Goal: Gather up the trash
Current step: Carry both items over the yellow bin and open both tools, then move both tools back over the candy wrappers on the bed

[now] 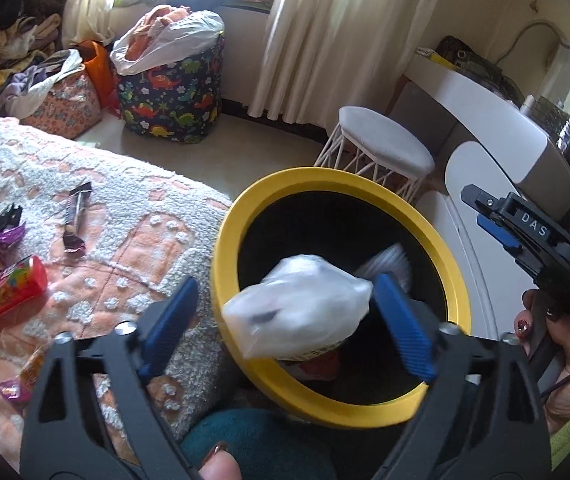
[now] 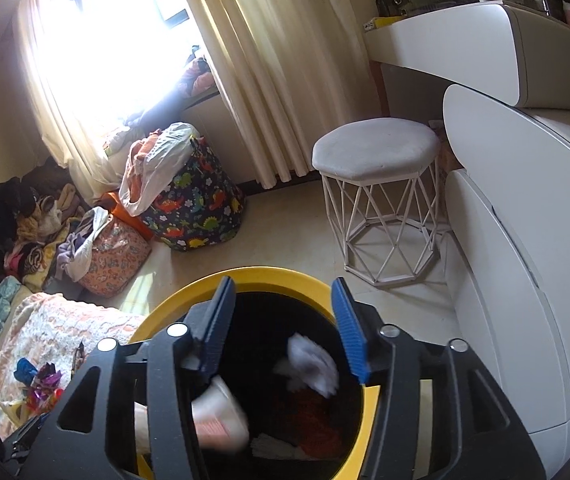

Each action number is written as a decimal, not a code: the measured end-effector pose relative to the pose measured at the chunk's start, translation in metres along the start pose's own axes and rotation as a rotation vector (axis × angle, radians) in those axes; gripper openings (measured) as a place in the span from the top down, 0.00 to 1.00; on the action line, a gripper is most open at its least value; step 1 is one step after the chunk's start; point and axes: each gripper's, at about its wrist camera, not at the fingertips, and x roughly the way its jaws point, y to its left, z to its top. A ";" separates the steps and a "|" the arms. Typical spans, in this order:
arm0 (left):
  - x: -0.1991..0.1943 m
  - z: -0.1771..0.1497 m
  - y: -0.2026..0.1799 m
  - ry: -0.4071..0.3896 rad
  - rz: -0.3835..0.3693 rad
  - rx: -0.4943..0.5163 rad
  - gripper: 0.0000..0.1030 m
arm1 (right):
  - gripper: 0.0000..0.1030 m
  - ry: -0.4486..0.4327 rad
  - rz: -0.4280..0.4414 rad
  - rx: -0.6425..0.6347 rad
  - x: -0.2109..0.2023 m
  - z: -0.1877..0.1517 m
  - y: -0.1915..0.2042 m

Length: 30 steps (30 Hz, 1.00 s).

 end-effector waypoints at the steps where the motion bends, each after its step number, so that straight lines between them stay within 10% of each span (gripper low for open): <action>1: -0.003 0.000 0.003 -0.006 0.003 -0.011 0.12 | 0.48 0.000 0.004 -0.002 0.000 0.000 0.001; 30: -0.088 0.009 0.069 -0.223 0.171 -0.093 0.11 | 0.29 0.051 0.265 -0.080 -0.028 -0.014 0.091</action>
